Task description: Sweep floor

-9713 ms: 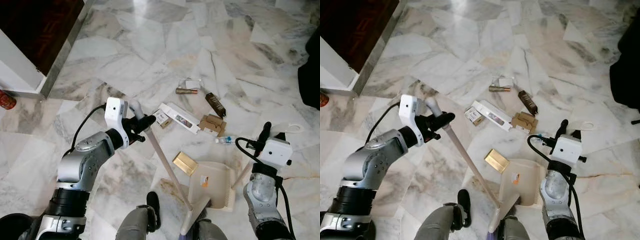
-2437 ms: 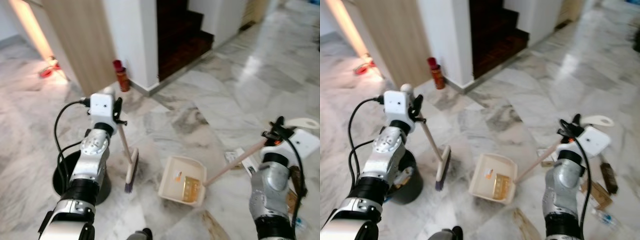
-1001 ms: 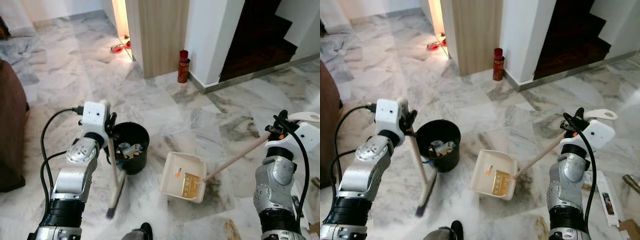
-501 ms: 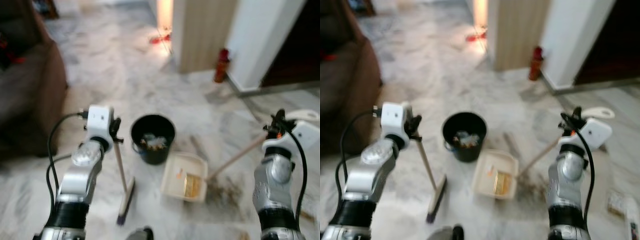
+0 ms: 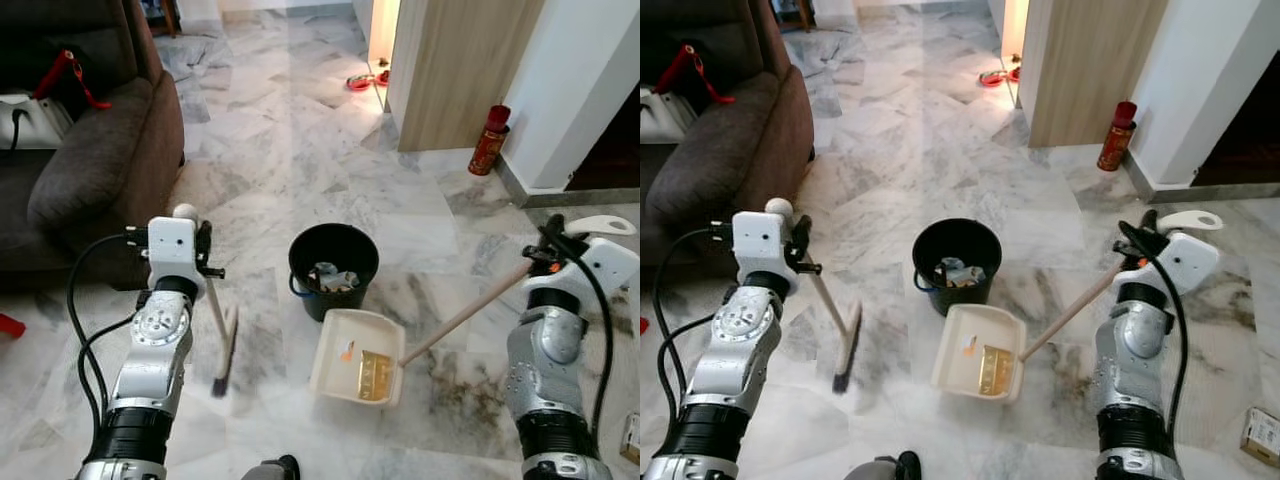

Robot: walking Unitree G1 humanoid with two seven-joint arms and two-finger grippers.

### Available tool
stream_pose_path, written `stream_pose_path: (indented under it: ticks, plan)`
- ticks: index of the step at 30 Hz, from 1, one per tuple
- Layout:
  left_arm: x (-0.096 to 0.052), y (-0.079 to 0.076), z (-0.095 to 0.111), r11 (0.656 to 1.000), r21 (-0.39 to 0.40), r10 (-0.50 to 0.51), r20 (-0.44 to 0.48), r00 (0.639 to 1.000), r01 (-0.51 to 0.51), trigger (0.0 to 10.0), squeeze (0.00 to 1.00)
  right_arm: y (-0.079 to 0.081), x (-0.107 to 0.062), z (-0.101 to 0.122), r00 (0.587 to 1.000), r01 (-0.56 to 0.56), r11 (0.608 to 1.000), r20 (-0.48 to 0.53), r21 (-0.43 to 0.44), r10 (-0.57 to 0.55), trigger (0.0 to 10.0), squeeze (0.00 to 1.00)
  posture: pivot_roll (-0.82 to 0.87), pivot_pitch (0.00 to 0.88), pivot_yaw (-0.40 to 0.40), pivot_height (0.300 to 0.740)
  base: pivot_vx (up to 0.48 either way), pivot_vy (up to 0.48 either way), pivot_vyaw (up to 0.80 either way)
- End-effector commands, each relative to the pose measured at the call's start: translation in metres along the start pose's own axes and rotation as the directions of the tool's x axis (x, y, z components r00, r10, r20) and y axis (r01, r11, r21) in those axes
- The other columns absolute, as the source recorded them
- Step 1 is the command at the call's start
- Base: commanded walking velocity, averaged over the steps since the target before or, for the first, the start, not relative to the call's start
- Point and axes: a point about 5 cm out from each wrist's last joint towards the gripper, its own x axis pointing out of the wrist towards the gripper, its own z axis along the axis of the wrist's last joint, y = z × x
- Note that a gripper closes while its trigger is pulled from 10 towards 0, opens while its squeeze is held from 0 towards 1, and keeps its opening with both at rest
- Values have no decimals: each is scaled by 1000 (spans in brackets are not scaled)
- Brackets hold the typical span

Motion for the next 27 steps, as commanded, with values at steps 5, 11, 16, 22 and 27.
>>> stream_pose_path:
  ticks: [5, 11, 16, 22, 27]
  plan:
    - [1, 2, 5, 1000, 16, 5, 58, 998, -6, 10000, 0, -8, 22, 45, 979, 44, 999, 199, -30, -37, 10000, 0, 166, 95, -4, 740, 0, 0, 0]
    - [1, -1, 5, 1000, 19, -4, 60, 998, 3, 10000, 0, -23, 31, 60, 965, 100, 993, 249, -70, -80, 10000, 0, 164, 102, -8, 740, 0, 0, 0]
    - [2, -4, 3, 1000, 15, -9, 60, 998, 8, 10000, 0, -34, 32, 62, 955, 171, 981, 260, -94, -141, 10000, 0, 165, 103, -7, 740, 0, 0, 0]
    - [1, -4, 1, 1000, 12, -6, 54, 999, 6, 10000, 0, -62, 29, 66, 909, 346, 933, 283, -100, -307, 10000, 0, 161, 100, -4, 740, 0, 0, 0]
    - [2, -3, 1, 1000, 11, -13, 55, 998, 12, 10000, 0, -74, 27, 71, 862, 442, 896, 294, -38, -413, 10000, 0, 164, 95, 1, 740, 0, 0, 0]
